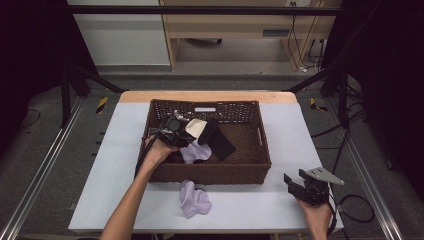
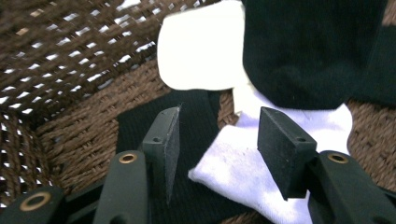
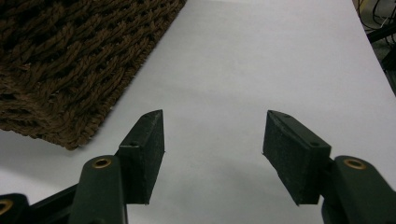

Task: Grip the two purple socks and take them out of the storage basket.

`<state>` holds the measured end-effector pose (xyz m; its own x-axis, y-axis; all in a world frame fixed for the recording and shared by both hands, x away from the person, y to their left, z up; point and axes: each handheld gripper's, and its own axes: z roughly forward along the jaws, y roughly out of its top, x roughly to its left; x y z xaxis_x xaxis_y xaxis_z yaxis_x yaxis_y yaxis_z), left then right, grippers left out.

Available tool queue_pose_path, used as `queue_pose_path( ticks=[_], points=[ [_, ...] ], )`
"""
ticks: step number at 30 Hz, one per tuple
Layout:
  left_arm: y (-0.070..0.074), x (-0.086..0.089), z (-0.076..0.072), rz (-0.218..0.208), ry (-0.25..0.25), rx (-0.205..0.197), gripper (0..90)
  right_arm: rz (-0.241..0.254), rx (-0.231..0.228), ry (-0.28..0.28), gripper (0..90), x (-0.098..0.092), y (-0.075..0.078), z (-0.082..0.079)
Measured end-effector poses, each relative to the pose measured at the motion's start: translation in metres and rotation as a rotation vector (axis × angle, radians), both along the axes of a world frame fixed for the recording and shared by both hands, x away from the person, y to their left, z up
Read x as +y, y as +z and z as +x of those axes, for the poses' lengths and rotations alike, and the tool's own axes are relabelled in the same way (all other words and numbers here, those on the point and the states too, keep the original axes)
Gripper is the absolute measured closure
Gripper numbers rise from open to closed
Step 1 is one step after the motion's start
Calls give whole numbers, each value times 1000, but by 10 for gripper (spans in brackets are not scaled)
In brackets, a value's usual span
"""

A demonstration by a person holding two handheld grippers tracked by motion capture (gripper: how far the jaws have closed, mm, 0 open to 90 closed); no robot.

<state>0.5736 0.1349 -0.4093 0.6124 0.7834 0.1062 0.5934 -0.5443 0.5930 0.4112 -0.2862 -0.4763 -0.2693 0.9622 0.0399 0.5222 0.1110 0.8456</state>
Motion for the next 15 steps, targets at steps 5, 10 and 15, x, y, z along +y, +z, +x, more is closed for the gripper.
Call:
queue_pose_path(
  ticks=[5,10,15],
  points=[
    [-5,-1,2,24,10,37,479,-3,6,2,382,1,0,0],
    [-9,-4,2,60,-4,63,479,-7,5,1,376,2,-1,0],
    [-14,-6,4,77,-14,106,479,-7,9,5,372,3,-1,1]
  ],
)
